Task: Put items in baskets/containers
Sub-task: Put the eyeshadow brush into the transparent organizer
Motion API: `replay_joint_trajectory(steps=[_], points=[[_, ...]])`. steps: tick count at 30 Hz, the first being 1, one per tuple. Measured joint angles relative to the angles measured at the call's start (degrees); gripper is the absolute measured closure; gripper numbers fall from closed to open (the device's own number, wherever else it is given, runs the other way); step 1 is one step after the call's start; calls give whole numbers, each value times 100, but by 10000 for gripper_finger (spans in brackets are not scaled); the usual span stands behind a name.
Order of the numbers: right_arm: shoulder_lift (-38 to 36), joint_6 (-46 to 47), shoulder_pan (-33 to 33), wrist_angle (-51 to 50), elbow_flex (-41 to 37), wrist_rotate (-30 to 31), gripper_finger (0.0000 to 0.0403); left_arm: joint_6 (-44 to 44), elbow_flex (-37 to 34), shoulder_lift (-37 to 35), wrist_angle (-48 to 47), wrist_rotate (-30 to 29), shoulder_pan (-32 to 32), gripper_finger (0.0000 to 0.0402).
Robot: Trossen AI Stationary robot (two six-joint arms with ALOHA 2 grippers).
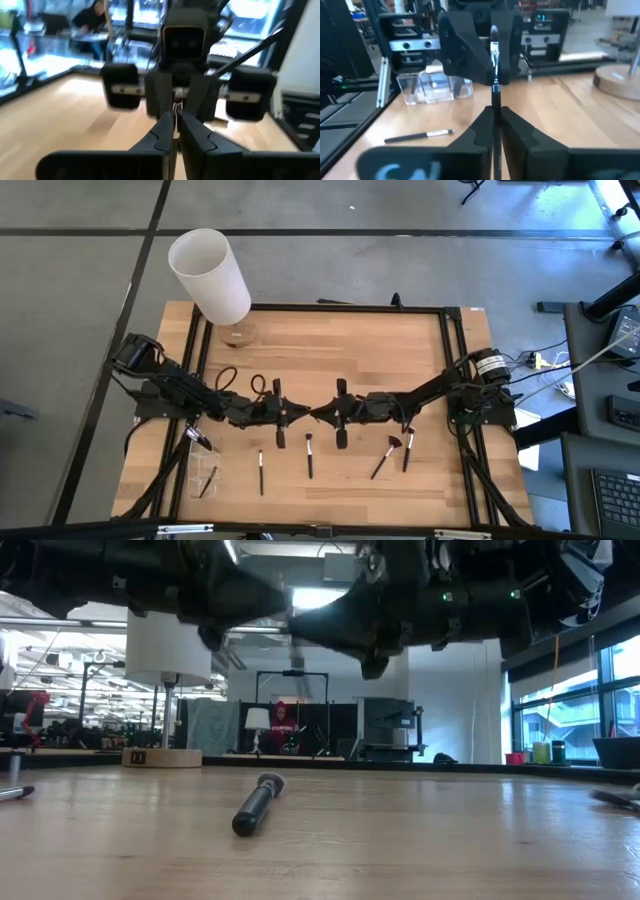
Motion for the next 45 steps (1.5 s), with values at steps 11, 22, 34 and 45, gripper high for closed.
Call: replay_joint_trajectory(steps=[11,22,34,45], points=[[-50,748,-345,-1325,4,-19,267,-2859,2540,-1182,-8442,-129,-66,387],[-50,1283,-481,-1892,2,-32,248,-6105,4892,-1197,-12158,821,-1348,387],[-50,1290,-416,-1896,2,-27,248,-10077,5077,-893,-13595,731,-3648,386],[-50,1303,-416,-1894,2,-24,248,-11010,5075,80,-14218,864,-4271,380]])
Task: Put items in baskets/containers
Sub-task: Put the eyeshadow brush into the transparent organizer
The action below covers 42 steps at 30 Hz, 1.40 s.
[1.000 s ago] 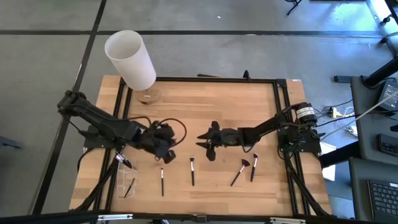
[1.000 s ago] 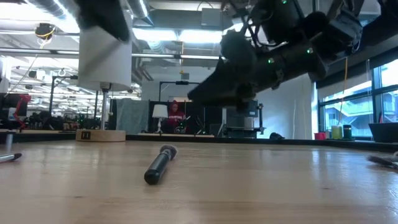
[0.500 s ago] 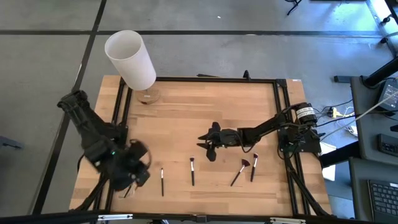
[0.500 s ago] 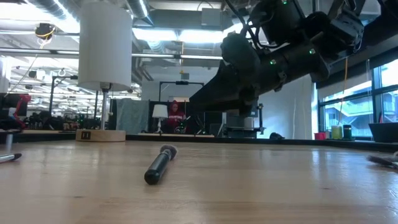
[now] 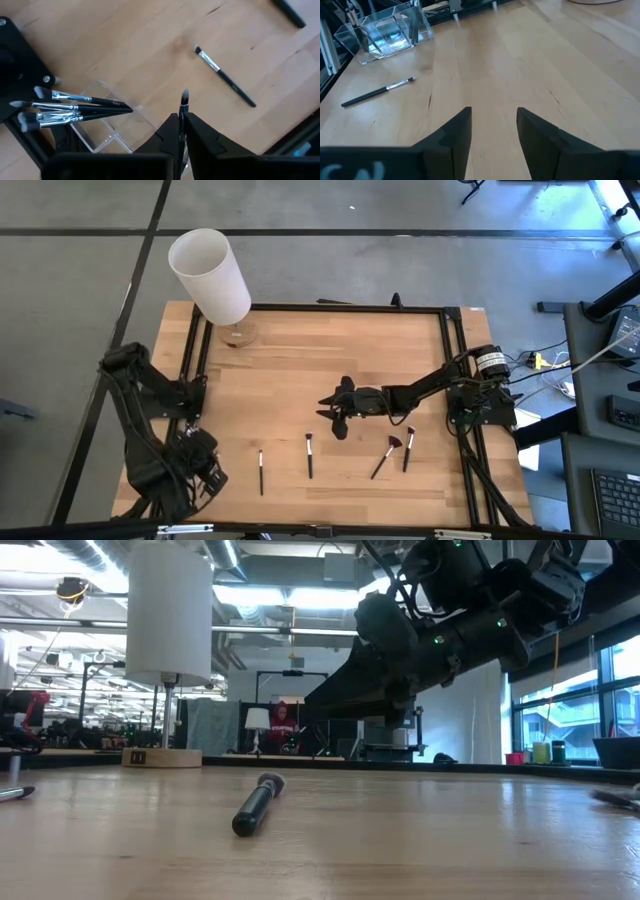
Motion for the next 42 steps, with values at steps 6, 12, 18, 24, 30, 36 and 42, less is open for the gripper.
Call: replay_joint_trajectory(steps=[6,12,18,24,30,36,42], points=[[0,-1,0,0,0,0,248,73,0,242,11,65,0,366],[0,-18,0,-2,0,0,248,91,0,282,23,259,66,344],[0,-22,0,-2,0,0,248,126,0,205,37,320,234,306],[0,-25,0,-2,0,0,248,203,0,182,-10,787,352,280],[0,-41,0,-2,0,-2,248,27,0,182,-311,658,351,277],[0,-13,0,2,0,-2,248,418,0,182,-628,456,826,276],[0,-3,0,46,0,-6,248,1606,0,212,-416,979,1760,276]])
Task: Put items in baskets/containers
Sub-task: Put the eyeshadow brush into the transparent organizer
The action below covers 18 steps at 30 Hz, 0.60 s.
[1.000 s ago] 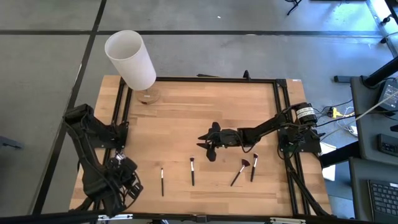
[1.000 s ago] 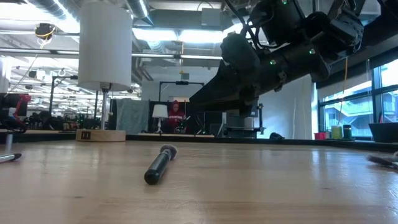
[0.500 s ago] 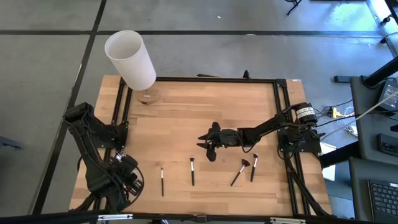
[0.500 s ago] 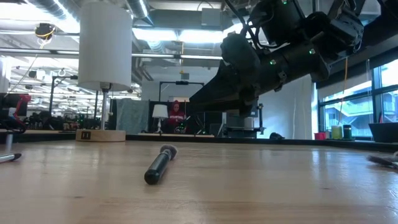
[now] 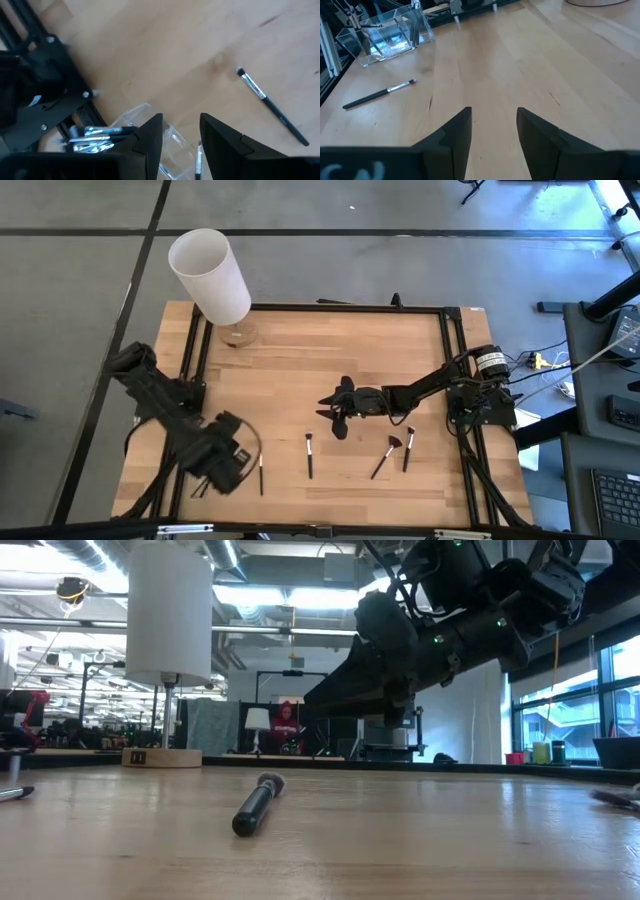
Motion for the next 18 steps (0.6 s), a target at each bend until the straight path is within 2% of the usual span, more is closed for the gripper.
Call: replay_joint_trajectory(steps=[4,9,15,18], points=[[0,-15,-2,-8,0,-59,248,615,0,148,151,516,390,276],[0,-17,-2,-46,0,-204,248,880,0,437,166,1053,508,276],[0,9,-2,-46,0,-298,248,1126,0,610,813,1071,498,266],[0,23,-2,-46,0,-298,248,1120,0,608,843,1071,471,252]])
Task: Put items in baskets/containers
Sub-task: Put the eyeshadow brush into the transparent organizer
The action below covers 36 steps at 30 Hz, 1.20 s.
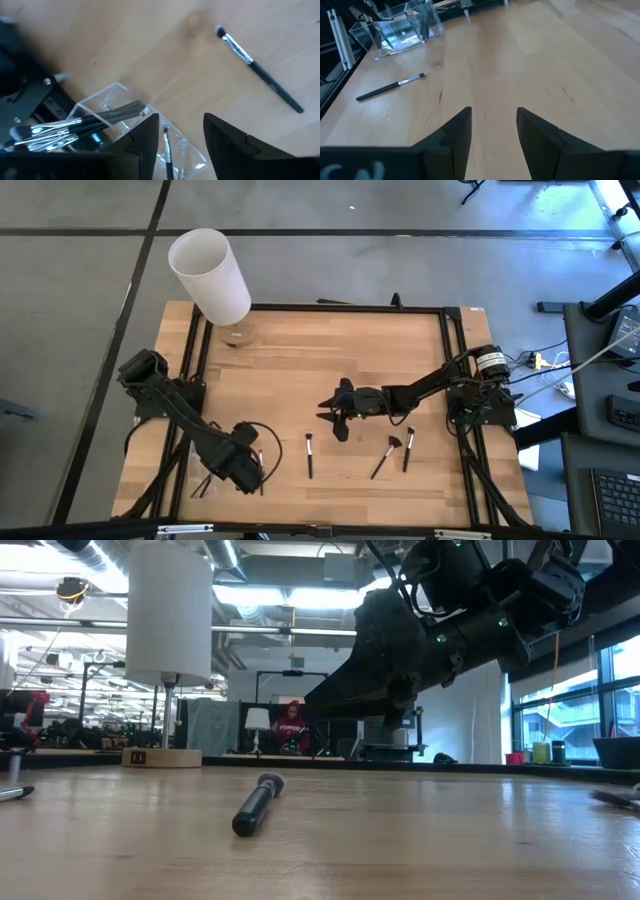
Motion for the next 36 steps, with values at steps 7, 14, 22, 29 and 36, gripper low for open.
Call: replay_joint_trajectory(steps=[7,14,22,29,36], points=[[0,5,0,0,0,0,248,-227,-253,-7,-391,317,-185,238],[0,3,0,0,0,2,248,-87,-626,-7,443,439,-235,242],[0,5,0,0,0,2,248,-69,-656,-7,465,667,-235,243],[0,3,0,0,0,-15,248,-69,-656,-7,546,748,-235,260],[0,3,0,0,0,-15,248,-69,-656,-7,683,750,-235,328]])
